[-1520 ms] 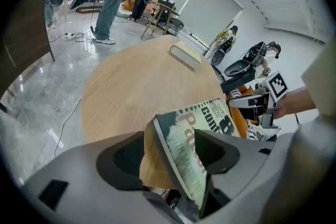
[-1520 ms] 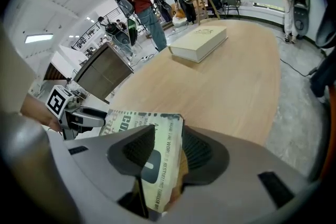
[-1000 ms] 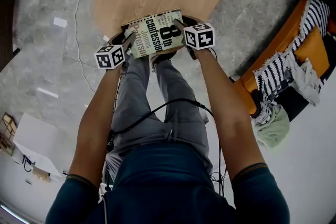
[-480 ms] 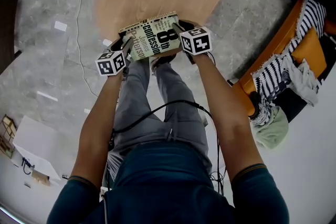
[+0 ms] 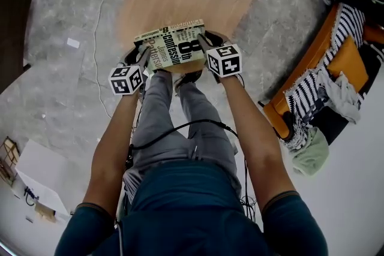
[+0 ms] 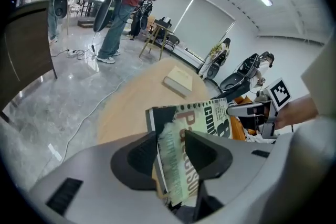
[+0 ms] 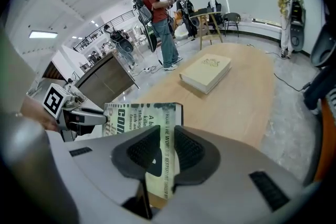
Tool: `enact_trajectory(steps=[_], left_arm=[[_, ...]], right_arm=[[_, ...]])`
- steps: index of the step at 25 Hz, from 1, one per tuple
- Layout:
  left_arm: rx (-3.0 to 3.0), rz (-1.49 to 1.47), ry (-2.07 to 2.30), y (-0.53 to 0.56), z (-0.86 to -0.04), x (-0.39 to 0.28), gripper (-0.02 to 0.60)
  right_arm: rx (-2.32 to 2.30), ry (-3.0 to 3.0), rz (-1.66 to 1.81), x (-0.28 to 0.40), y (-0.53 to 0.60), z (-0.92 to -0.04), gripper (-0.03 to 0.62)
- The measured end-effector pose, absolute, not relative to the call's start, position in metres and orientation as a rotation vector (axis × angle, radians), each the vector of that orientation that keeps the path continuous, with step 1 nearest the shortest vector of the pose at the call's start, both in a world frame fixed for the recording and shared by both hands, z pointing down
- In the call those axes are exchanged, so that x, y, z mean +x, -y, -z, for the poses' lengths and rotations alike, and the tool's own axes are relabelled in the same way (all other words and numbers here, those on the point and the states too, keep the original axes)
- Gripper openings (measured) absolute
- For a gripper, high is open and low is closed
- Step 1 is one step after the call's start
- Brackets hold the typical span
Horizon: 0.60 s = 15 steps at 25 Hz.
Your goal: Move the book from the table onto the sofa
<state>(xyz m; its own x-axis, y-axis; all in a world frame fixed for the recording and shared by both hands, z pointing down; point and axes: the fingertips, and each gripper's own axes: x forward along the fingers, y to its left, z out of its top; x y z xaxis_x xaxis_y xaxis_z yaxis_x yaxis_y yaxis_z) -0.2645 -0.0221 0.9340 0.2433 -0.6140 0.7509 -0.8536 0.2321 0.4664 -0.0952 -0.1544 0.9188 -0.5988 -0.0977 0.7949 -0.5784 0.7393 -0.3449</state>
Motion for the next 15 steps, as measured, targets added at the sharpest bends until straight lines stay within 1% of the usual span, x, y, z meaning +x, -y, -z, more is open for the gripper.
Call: enact_trajectory(steps=[5, 15], left_arm=[[1.555, -0.281, 1.511, 0.037, -0.879, -0.272, 0.164], [1.735, -0.258, 1.629, 0.068, -0.77, -0.307, 0.163]], right_arm=[[0.558, 2.207, -0.709, -0.098, 0.163, -0.864, 0.094], [0.652, 2.378, -0.586, -0.124, 0.182, -0.756, 0.091]])
